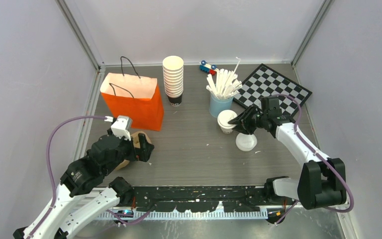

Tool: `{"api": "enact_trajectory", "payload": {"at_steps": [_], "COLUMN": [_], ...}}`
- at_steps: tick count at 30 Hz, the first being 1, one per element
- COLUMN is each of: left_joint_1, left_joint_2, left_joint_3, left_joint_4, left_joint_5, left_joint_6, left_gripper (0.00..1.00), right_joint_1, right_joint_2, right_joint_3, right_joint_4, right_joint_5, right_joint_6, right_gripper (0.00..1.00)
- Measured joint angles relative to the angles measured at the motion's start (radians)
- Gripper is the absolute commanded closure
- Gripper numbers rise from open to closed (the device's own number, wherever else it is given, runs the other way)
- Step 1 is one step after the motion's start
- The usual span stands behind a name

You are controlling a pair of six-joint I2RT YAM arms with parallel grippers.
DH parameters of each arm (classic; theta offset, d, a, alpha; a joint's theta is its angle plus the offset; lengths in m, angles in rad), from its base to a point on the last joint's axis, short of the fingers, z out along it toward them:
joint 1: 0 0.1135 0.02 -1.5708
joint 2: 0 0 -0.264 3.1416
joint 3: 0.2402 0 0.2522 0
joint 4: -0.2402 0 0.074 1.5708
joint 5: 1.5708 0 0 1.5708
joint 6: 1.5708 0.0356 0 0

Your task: Pack the takeout coffee

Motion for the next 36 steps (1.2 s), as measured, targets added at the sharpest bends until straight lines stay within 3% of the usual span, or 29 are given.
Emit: {"api": "enact_trajectory", "payload": {"at_steps": [3,9,12,22,28,31,36], "left_joint_1": [0.000,0.000,0.000,0.000,0.000,0.001,0.060], "left_joint_2": [0.000,0.000,0.000,0.058,0.430,0.679,1.022], "left_joint_3": [0.000,0.000,0.000,0.046,0.443,0.730,1.086], "left_joint_4": [0.000,0.000,0.000,-0.022,-0.037,-0.032,-0.022], "left_joint_5": [-0.004,-0.009,-0.009,-0.034,-0.080,-0.115,-0.136], "left_joint_6": [0.000,0.000,0.000,-0.004,0.039,0.096,0.148], "left_gripper": [0.00,0.00,0.00,0.00,0.10,0.21,0.36], "right_joint_1": [-0.017,-0.048,-0.058,-0.062,-0.025,0.104,0.358], "right_joint_2": [0.032,0.051,0.054,-0.018,-0.294,-0.429,-0.493], "right_joint_3": [0.005,0.013,0.037,0.126,0.122,0.105,0.078], "right_joint_4": [0.003,-0.001,-0.015,-0.166,-0.226,-0.229,-0.260], "right_joint_5": [-0.018,-0.031,-0.032,-0.005,0.060,0.132,0.272], "right_joint_6": [0.000,-0.005,-0.018,-0.109,-0.138,-0.156,-0.171], "right_gripper": [0.58,0.38,0.32,0.31,0.31,0.31,0.33]}}
